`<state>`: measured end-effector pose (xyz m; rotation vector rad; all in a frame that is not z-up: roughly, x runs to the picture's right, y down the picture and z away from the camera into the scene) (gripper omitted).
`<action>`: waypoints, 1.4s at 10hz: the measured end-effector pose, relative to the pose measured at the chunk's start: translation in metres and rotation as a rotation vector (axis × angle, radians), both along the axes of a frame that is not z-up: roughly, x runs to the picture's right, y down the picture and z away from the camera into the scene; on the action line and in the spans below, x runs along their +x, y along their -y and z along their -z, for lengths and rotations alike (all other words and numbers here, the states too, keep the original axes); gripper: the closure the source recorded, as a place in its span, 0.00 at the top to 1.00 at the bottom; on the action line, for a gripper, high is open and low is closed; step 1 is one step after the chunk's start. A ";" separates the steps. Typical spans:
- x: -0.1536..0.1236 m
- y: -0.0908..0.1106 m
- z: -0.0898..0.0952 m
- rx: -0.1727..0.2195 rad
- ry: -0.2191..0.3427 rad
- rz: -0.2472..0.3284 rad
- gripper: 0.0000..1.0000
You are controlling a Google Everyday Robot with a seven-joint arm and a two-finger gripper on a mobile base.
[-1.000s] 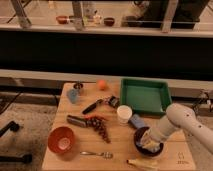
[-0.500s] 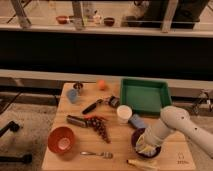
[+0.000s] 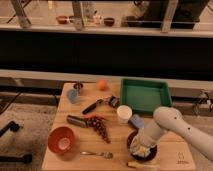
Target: Wipe purple bowl with towel
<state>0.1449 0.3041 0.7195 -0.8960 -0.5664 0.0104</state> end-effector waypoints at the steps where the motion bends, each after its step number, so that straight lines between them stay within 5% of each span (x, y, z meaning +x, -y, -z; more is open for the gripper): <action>1: -0.005 0.001 -0.001 0.001 0.001 0.003 0.00; 10: -0.049 0.022 -0.026 0.012 -0.027 0.000 0.00; 14: -0.037 0.035 -0.045 0.019 -0.084 -0.026 0.00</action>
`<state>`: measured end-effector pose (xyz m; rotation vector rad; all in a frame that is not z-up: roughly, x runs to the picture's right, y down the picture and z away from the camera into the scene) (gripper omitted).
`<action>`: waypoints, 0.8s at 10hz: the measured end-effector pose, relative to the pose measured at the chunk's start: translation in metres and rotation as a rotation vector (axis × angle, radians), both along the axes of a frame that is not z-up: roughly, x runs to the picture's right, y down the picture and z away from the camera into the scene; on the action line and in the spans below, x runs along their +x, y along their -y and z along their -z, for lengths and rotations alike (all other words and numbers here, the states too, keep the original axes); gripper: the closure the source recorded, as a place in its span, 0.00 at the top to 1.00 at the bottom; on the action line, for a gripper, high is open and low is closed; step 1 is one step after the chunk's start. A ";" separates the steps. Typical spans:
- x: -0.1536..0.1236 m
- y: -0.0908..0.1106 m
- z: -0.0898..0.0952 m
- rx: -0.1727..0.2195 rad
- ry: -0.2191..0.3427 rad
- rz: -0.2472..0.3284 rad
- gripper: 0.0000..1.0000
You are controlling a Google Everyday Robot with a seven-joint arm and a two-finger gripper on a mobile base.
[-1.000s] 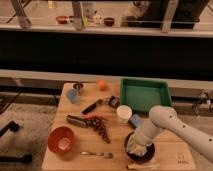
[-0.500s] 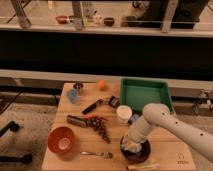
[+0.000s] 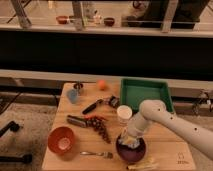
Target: Wipe purple bowl with towel
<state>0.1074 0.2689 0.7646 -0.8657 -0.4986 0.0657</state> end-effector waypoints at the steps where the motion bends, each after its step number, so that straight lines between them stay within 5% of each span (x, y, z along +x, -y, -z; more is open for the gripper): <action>1: 0.006 0.001 -0.004 0.000 -0.015 -0.007 0.00; 8: 0.053 -0.002 -0.022 -0.012 -0.090 -0.053 0.00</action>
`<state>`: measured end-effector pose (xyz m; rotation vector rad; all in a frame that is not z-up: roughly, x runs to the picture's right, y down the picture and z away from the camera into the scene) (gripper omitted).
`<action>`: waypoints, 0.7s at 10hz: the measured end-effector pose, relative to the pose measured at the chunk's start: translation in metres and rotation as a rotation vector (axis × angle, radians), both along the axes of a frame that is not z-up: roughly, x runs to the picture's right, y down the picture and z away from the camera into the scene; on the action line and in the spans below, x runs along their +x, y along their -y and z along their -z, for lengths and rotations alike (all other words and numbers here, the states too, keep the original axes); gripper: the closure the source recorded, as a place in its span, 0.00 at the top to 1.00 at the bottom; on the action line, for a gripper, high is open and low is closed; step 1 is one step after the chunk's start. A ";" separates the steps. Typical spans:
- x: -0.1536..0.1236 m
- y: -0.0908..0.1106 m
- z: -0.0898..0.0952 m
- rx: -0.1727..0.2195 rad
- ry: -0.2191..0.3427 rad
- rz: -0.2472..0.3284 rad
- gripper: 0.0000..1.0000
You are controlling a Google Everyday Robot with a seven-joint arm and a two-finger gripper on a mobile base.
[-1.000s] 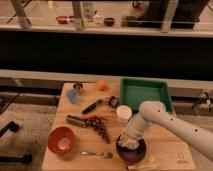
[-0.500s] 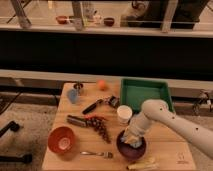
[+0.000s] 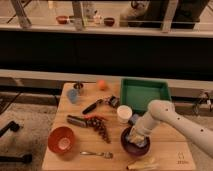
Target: Wipe purple bowl with towel
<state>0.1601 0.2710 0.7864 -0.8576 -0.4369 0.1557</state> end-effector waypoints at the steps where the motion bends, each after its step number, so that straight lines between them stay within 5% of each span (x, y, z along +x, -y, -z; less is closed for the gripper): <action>1: 0.007 -0.002 -0.001 -0.003 -0.005 -0.005 0.00; 7: 0.014 -0.016 0.014 -0.007 0.025 -0.007 0.00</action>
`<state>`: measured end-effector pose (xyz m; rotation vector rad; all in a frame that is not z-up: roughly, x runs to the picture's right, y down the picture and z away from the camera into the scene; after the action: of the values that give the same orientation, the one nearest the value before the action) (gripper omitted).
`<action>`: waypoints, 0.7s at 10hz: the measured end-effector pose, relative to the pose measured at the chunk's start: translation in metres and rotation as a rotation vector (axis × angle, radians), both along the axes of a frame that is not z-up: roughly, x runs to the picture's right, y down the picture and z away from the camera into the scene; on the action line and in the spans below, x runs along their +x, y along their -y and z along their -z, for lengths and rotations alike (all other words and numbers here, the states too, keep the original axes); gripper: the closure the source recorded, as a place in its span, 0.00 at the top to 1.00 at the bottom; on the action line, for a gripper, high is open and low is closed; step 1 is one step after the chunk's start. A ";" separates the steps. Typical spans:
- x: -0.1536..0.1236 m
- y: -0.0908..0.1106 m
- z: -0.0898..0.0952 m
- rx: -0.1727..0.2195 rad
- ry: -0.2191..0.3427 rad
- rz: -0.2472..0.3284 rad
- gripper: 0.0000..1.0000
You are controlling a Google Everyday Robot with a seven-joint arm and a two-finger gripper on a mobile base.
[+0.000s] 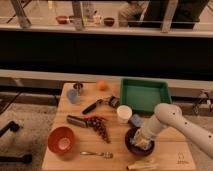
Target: Wipe purple bowl with towel
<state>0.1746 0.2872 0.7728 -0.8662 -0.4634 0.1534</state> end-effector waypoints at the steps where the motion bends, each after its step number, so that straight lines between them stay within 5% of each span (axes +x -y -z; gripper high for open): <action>1: -0.002 0.001 0.002 0.002 0.007 -0.001 0.00; 7: -0.027 0.005 0.020 0.013 0.070 0.000 0.00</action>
<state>0.1471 0.2827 0.7528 -0.8611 -0.5295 0.1198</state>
